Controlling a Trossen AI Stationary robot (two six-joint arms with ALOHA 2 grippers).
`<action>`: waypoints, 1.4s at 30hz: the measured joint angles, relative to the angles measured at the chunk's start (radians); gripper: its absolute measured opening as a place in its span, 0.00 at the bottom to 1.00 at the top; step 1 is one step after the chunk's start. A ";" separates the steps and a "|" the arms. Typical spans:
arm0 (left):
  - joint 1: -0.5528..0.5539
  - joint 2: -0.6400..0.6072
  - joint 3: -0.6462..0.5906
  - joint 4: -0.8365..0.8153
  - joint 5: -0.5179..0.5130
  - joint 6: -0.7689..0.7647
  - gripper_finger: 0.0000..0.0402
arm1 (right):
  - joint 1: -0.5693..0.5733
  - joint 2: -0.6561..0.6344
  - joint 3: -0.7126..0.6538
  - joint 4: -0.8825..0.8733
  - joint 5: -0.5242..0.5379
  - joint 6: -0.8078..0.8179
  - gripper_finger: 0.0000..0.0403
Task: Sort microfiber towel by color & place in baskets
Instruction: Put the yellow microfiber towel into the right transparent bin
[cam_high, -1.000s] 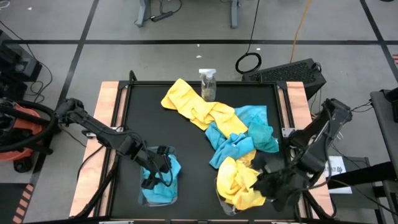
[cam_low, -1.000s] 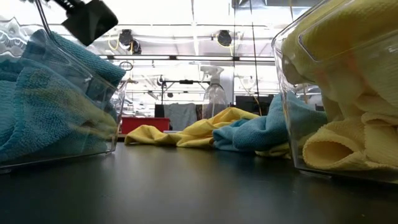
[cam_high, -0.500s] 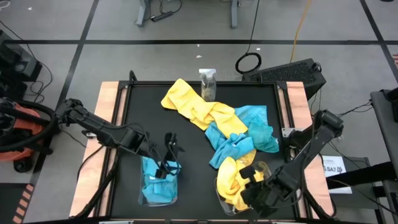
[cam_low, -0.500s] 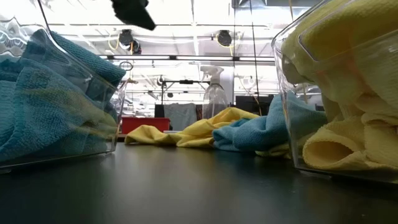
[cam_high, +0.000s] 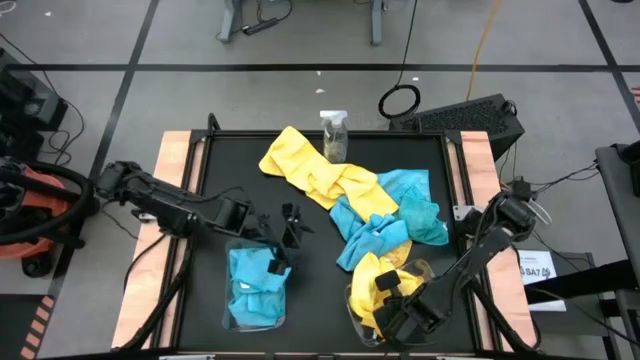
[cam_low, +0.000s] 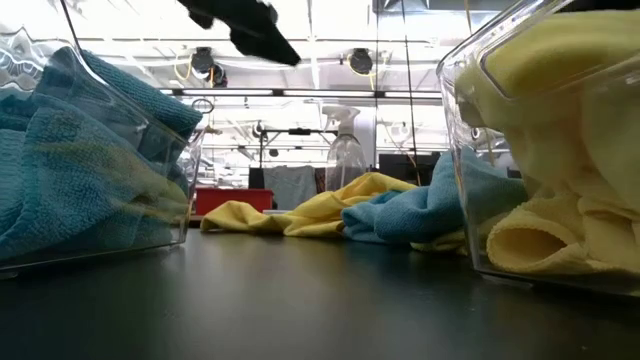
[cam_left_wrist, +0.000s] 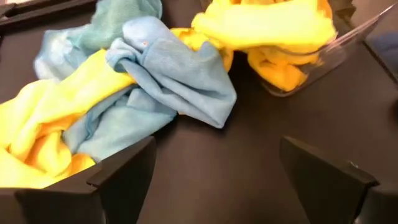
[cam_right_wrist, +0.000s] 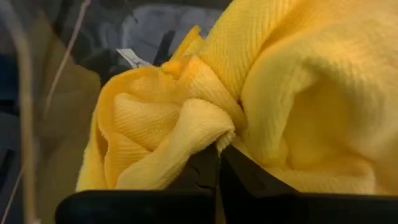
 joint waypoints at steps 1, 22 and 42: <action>0.008 0.017 0.000 0.014 0.015 0.010 0.87 | -0.004 0.009 0.000 0.001 -0.010 -0.003 0.00; 0.156 0.265 0.000 0.269 0.185 0.122 0.87 | -0.031 0.072 -0.017 0.046 -0.050 0.032 0.14; 0.159 0.546 0.172 0.283 0.261 0.071 0.87 | -0.032 -0.102 -0.023 0.042 0.016 0.163 0.52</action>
